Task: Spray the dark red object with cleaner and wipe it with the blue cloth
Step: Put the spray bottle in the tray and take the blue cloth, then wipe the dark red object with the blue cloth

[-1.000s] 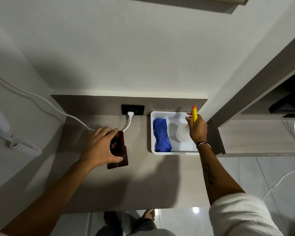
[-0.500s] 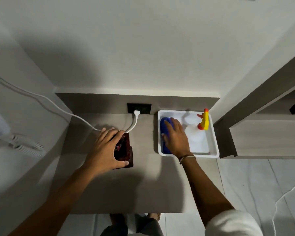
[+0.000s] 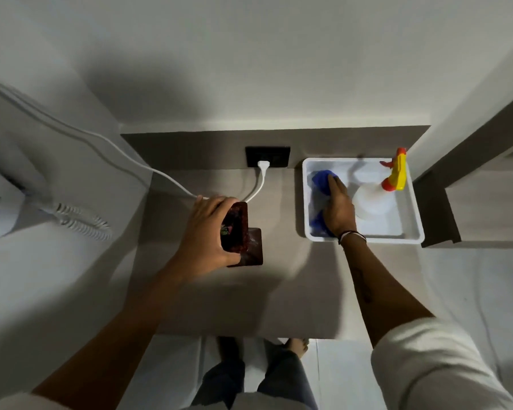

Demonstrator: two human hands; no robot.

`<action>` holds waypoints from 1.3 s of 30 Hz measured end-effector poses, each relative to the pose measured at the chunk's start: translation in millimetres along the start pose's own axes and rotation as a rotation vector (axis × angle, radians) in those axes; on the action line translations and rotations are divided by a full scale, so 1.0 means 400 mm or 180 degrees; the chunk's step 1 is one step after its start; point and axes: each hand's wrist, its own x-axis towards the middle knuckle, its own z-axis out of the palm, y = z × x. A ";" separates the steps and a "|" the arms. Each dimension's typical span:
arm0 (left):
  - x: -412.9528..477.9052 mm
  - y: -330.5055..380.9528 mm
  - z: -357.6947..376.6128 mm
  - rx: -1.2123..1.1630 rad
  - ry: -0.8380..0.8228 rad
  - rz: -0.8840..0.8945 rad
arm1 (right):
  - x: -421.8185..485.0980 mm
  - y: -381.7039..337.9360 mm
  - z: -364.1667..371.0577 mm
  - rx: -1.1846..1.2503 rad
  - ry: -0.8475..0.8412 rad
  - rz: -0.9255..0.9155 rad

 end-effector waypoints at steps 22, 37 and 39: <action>-0.110 -0.131 -0.033 -0.1050 -0.0041 -0.0248 | -0.492 -0.260 0.235 0.0709 -0.0567 -0.0193; -0.114 -0.150 -0.013 -0.1100 0.0139 0.0043 | -0.482 -0.406 0.255 0.1575 -0.0533 -0.0925; -0.121 -0.166 -0.007 -0.1099 0.0181 -0.0027 | -0.477 -0.389 0.261 0.1621 -0.0596 -0.1014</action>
